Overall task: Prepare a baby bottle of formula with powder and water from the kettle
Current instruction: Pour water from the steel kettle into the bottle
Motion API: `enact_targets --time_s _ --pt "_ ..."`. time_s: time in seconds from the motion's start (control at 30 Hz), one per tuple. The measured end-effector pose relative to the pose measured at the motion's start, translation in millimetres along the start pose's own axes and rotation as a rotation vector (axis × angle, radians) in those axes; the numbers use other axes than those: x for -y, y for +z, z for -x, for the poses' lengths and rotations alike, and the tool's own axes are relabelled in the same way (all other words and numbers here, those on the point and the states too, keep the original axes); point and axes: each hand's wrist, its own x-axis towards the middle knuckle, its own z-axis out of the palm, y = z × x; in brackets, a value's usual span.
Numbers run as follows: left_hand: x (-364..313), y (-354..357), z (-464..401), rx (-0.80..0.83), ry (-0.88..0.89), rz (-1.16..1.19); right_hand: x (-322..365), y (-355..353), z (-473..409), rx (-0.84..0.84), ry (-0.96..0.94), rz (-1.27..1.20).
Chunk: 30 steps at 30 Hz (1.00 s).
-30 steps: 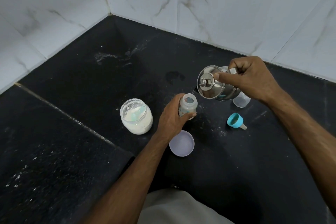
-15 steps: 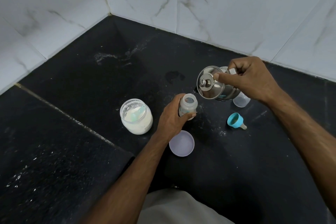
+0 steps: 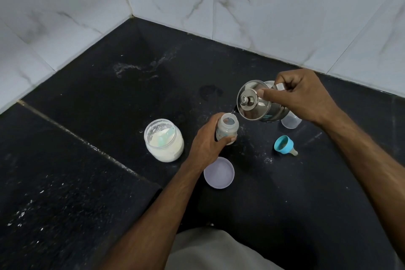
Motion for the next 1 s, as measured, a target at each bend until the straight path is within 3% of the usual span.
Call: enact_targets --time_s 1.0 --pt "2.7 -0.1 -2.8 0.009 -0.012 -0.002 6.8 -3.2 -0.3 -0.035 -0.027 0.012"
